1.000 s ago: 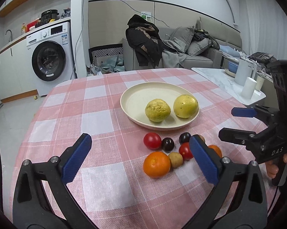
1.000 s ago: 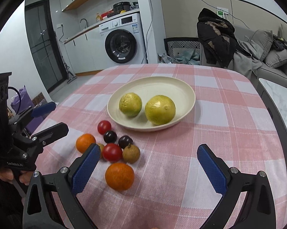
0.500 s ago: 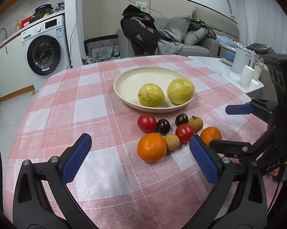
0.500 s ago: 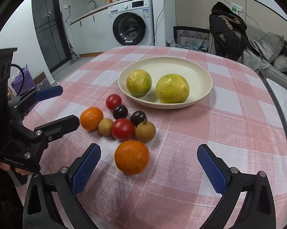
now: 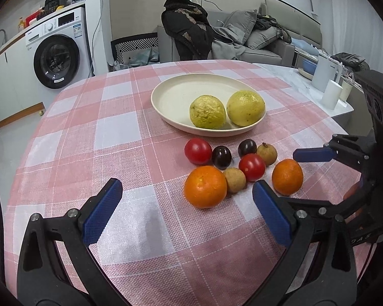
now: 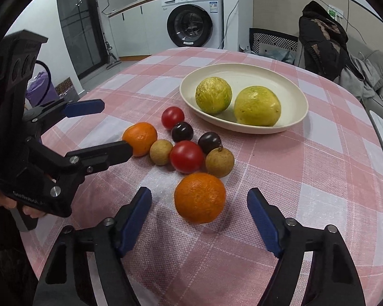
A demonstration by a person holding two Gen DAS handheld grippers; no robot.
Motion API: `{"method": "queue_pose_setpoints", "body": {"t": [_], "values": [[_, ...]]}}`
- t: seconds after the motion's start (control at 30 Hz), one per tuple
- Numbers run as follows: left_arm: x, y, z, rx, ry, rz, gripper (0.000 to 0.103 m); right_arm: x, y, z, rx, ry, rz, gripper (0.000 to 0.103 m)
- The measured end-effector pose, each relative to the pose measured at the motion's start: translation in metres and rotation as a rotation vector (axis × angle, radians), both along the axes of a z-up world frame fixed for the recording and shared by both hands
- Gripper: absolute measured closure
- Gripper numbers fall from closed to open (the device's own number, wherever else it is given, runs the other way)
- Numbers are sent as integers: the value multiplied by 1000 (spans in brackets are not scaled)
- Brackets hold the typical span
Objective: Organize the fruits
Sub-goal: 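Withdraw both tools from the plate toward the remaining fruits, then grasp the large orange with the left gripper while the right gripper grasps the small orange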
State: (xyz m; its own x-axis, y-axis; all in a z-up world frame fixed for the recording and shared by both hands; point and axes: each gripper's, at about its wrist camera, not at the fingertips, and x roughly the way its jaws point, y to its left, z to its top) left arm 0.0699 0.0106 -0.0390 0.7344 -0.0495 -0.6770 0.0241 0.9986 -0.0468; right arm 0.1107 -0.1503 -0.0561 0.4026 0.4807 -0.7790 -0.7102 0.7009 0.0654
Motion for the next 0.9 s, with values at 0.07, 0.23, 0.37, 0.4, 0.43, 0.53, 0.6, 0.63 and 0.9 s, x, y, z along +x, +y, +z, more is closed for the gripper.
{"method": "queue_pose_setpoints", "body": {"t": [0.07,0.23,0.37,0.4,0.43,0.53,0.6,0.63,0.9], "values": [[1,2,-1,-6,4,5,2,-1,1,0,0,-1,10,28],[4,7,-4,-27,20,13,2,-4,1,0,4,7,26,40],[5,9,-4,-40,22,5,3,-5,1,0,9,14,33,43],[5,9,-4,-41,22,2,4,-6,1,0,11,16,34,45],[4,8,-4,-42,22,-1,4,-6,1,0,9,13,32,47],[4,7,-4,-44,21,-13,8,-6,1,0,-1,7,26,55],[5,6,-5,-47,26,-22,15,-6,1,1,-1,3,20,62],[6,6,-5,-53,32,-27,17,-6,0,1,5,8,21,62],[12,10,-13,-99,77,-36,38,-5,-6,9,36,-5,20,63]]}}
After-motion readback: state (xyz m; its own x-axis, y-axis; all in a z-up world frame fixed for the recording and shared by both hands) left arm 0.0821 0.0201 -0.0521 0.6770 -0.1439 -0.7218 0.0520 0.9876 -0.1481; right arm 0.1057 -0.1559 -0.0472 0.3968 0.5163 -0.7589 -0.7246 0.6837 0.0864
